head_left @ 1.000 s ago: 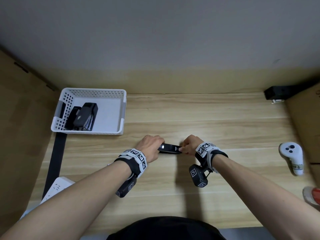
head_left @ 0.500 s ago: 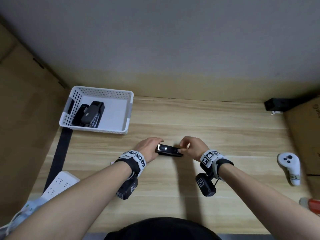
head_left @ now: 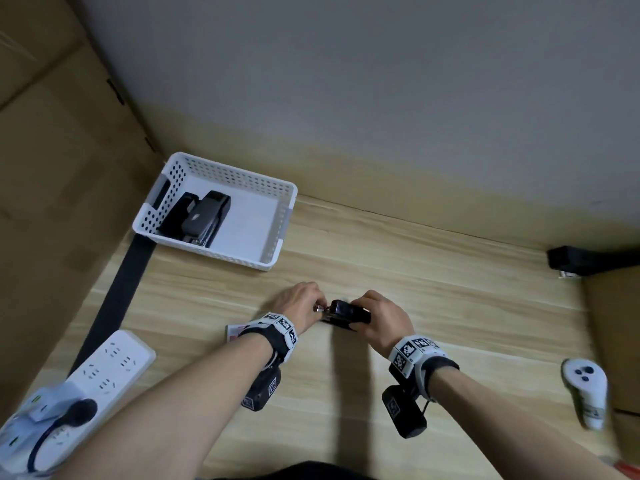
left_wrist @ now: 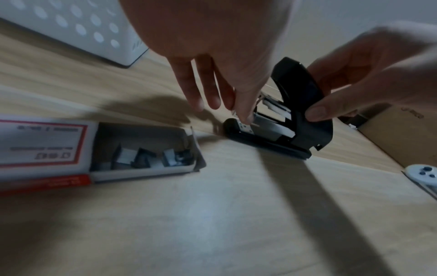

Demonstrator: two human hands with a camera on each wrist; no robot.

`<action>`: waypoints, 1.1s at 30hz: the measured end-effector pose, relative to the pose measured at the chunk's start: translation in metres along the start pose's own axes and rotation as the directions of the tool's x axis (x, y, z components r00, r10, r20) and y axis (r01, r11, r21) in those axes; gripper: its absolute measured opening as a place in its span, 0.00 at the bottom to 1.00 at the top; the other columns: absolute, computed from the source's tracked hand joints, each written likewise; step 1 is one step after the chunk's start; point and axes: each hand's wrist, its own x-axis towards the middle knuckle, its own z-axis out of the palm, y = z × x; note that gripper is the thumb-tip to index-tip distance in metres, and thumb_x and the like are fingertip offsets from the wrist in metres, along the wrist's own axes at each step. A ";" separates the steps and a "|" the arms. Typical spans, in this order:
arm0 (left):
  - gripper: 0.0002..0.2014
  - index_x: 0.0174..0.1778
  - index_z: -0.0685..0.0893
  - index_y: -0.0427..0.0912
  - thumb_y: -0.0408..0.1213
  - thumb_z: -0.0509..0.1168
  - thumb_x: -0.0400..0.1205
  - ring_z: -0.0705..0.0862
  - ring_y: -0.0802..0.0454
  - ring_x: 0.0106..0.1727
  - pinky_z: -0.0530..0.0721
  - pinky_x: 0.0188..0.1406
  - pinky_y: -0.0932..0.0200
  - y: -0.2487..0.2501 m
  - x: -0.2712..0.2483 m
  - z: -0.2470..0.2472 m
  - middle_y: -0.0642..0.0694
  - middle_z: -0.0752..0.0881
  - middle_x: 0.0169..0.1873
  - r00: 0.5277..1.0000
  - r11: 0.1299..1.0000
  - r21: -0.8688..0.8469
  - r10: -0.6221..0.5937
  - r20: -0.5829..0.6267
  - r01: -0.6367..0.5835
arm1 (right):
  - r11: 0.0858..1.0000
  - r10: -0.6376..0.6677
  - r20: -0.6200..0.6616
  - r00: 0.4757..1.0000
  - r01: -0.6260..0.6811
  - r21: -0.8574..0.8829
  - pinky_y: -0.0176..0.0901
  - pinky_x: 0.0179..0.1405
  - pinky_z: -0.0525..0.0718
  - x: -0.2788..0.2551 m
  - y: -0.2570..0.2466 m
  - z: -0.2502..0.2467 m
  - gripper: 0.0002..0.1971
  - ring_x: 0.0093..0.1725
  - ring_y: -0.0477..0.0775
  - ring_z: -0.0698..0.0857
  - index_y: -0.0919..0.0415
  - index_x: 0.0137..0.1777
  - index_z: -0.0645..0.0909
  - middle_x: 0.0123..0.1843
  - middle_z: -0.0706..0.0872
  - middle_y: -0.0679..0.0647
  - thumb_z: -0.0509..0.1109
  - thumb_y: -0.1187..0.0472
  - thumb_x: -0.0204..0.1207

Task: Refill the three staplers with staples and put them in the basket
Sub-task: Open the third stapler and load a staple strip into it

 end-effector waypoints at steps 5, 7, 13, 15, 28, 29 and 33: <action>0.08 0.55 0.89 0.51 0.45 0.71 0.80 0.82 0.52 0.57 0.78 0.51 0.57 -0.004 0.005 0.000 0.54 0.84 0.53 0.998 0.993 0.104 0.050 0.024 -0.053 | 0.997 -0.015 0.030 0.999 0.018 -0.076 0.46 0.43 0.82 0.008 0.002 -0.009 0.15 0.52 0.51 0.82 0.44 0.58 0.82 0.52 0.80 0.42 0.72 0.51 0.70; 0.07 0.52 0.89 0.50 0.44 0.71 0.81 0.83 0.51 0.56 0.82 0.53 0.53 -0.008 0.005 -0.002 0.52 0.85 0.52 0.999 0.989 0.141 0.040 0.023 -0.043 | 0.996 -0.015 0.034 0.999 0.018 -0.088 0.47 0.43 0.82 0.006 0.007 -0.011 0.15 0.51 0.51 0.83 0.43 0.57 0.81 0.52 0.79 0.42 0.71 0.52 0.70; 0.07 0.51 0.89 0.48 0.42 0.71 0.79 0.82 0.49 0.56 0.84 0.54 0.50 -0.009 0.006 -0.014 0.52 0.86 0.51 0.999 0.969 0.244 0.023 0.040 -0.032 | 0.992 0.031 0.007 1.000 -0.030 -0.125 0.48 0.42 0.82 -0.003 0.028 -0.023 0.15 0.48 0.51 0.84 0.42 0.60 0.79 0.53 0.78 0.40 0.72 0.51 0.73; 0.07 0.51 0.88 0.48 0.40 0.70 0.79 0.82 0.49 0.57 0.83 0.53 0.50 -0.002 0.005 -0.013 0.52 0.86 0.51 0.999 0.963 0.266 0.026 0.045 -0.037 | 0.991 0.047 0.004 0.999 -0.046 -0.125 0.48 0.42 0.83 -0.005 0.030 -0.023 0.15 0.48 0.52 0.84 0.43 0.60 0.79 0.54 0.78 0.40 0.72 0.51 0.73; 0.11 0.60 0.86 0.50 0.38 0.68 0.82 0.84 0.53 0.56 0.84 0.52 0.56 -0.017 -0.048 -0.028 0.56 0.84 0.56 0.997 0.992 0.108 -0.069 -0.031 0.072 | 0.996 -0.069 -0.089 0.994 0.074 0.055 0.45 0.38 0.81 -0.012 0.005 -0.005 0.21 0.46 0.54 0.84 0.47 0.63 0.79 0.61 0.77 0.43 0.72 0.60 0.70; 0.12 0.61 0.86 0.49 0.38 0.69 0.81 0.84 0.53 0.56 0.84 0.53 0.55 -0.025 -0.058 -0.034 0.56 0.85 0.57 0.995 0.993 0.084 -0.082 -0.048 0.086 | 0.986 -0.137 -0.118 0.984 0.146 0.076 0.44 0.36 0.81 -0.012 -0.006 -0.002 0.21 0.43 0.52 0.83 0.47 0.65 0.78 0.62 0.77 0.43 0.72 0.59 0.71; 0.14 0.62 0.84 0.48 0.40 0.70 0.81 0.81 0.53 0.60 0.82 0.52 0.56 -0.060 -0.095 -0.045 0.55 0.83 0.58 0.988 0.988 0.073 -0.126 -0.093 0.133 | 0.935 -0.343 -0.087 0.935 0.349 0.066 0.43 0.34 0.80 -0.009 -0.057 0.014 0.18 0.37 0.42 0.78 0.47 0.64 0.78 0.60 0.77 0.42 0.70 0.57 0.74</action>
